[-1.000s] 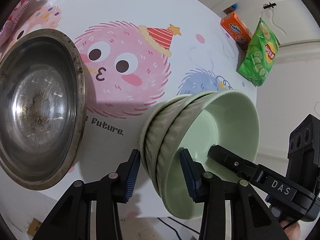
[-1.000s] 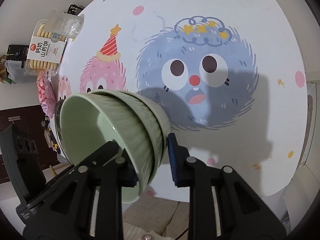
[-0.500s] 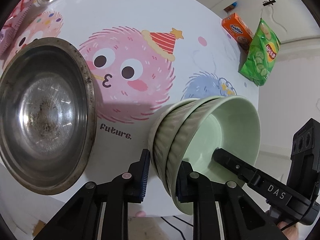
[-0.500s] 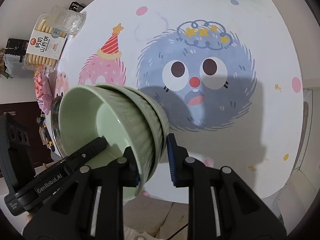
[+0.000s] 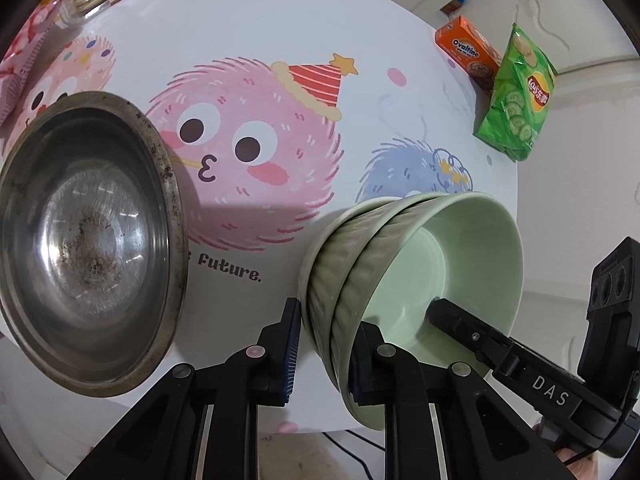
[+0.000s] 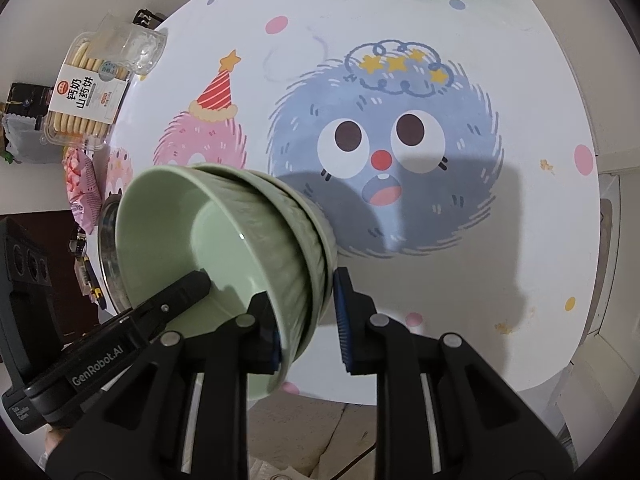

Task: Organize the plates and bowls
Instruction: 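Lift the stacked green bowls with both tools and carry them over the crumb steel bowl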

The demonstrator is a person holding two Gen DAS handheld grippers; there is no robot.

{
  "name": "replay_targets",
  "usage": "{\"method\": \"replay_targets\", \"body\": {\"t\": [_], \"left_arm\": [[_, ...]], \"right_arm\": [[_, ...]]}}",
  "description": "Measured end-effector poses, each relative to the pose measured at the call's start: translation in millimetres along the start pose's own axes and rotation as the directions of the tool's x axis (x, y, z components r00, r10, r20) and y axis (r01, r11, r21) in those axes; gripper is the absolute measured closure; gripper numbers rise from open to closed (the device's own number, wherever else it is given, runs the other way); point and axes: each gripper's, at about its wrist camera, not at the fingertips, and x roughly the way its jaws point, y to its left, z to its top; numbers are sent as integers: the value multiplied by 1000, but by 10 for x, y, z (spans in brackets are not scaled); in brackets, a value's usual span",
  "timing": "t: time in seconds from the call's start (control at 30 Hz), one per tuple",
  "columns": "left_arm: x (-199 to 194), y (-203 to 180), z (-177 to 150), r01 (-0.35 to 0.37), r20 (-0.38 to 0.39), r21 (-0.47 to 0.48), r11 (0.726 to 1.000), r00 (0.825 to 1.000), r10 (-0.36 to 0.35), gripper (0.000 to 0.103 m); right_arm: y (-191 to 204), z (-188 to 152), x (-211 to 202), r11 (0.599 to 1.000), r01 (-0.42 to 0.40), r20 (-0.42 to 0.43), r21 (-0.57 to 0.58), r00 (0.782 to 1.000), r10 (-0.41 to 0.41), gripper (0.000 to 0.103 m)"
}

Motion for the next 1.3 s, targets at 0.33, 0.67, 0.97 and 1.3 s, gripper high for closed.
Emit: {"method": "replay_targets", "body": {"t": [0.33, 0.67, 0.97, 1.3], "left_arm": [[-93, -52, 22, 5, 22, 15, 1000, 1000, -6, 84], [-393, -110, 66, 8, 77, 21, 1000, 997, -10, 84], [-723, -24, 89, 14, 136, 2, 1000, 991, -14, 84], [-1064, 391, 70, 8, 167, -10, 1000, 986, -7, 84]], "right_arm": [[7, 20, -121, 1000, 0, 23, -5, 1000, 1, 79], [184, 97, -384, 999, -3, 70, -43, 998, 6, 79], [479, 112, -559, 997, -15, 100, -82, 995, 23, 79], [973, -18, -516, 994, -27, 110, -110, 993, 39, 79]]}}
